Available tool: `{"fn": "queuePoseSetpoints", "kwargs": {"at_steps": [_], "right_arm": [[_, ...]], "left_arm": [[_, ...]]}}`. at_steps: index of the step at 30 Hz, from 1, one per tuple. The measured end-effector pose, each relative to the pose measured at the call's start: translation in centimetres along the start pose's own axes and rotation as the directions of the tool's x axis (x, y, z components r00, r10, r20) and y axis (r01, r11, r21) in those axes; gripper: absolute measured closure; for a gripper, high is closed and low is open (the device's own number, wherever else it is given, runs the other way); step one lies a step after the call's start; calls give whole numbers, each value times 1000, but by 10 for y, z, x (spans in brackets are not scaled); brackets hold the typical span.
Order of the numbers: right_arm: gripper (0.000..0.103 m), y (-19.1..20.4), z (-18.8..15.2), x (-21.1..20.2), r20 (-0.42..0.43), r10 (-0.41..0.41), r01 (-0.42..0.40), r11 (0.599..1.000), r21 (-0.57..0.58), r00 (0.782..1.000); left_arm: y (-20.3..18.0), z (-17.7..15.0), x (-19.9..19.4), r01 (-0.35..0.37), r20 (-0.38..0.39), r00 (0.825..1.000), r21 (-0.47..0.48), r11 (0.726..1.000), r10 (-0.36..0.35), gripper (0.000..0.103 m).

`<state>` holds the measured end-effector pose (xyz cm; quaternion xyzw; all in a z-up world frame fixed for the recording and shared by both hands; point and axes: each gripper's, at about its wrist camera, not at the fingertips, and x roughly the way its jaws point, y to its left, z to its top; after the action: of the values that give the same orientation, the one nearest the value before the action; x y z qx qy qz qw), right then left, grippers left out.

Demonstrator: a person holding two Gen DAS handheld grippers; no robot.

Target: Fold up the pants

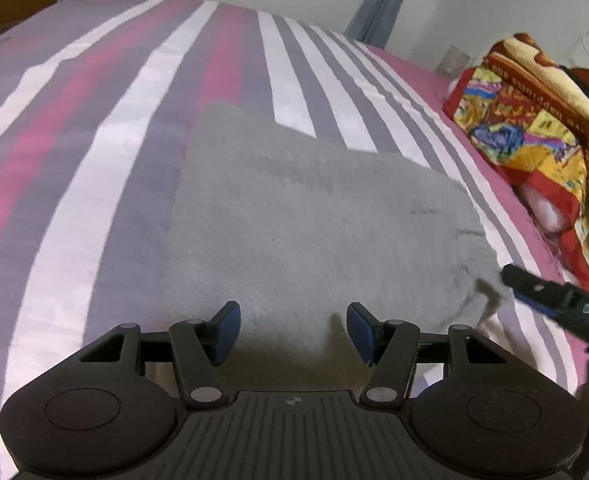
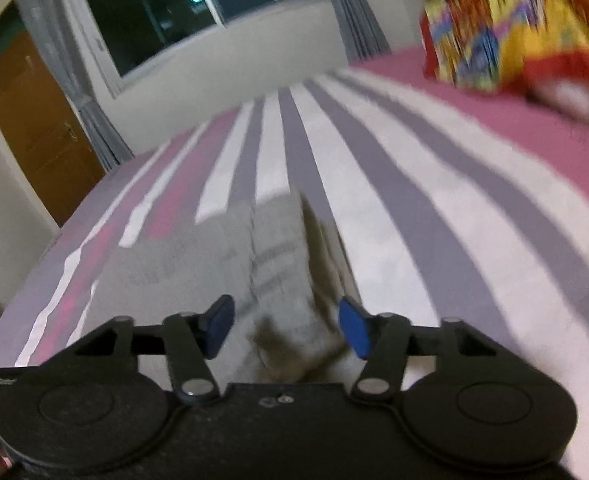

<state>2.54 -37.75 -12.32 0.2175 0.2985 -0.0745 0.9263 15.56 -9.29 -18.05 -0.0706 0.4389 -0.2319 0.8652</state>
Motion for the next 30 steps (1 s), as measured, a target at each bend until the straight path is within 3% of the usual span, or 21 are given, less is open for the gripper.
{"fn": "queuePoseSetpoints", "kwargs": {"at_steps": [3,7,11,13,18,24,30], "right_arm": [[60,17,11,1,15,38,-36,996,-77,999],[68,45,14,25,-30,62,-66,983,-172,998],[70,37,4,49,-96,-50,29,978,-205,994],[83,19,-12,55,-124,-82,54,974,-218,989],[83,17,-18,51,-110,-78,49,968,-247,991],[75,23,-8,38,-93,-36,15,974,-224,995],[74,35,8,33,-52,0,-13,971,-240,999]], "left_arm": [[1,6,4,-10,-4,1000,1,1000,10,44],[-4,9,16,-17,-23,1000,29,999,18,44],[-4,2,25,-23,-39,999,39,999,25,44],[-6,-2,25,-11,-39,999,59,998,13,44],[-12,-4,25,-17,-43,999,93,995,21,44],[-15,3,19,-32,-43,998,92,995,36,44],[-24,15,20,-47,-24,998,99,994,49,44]]}}
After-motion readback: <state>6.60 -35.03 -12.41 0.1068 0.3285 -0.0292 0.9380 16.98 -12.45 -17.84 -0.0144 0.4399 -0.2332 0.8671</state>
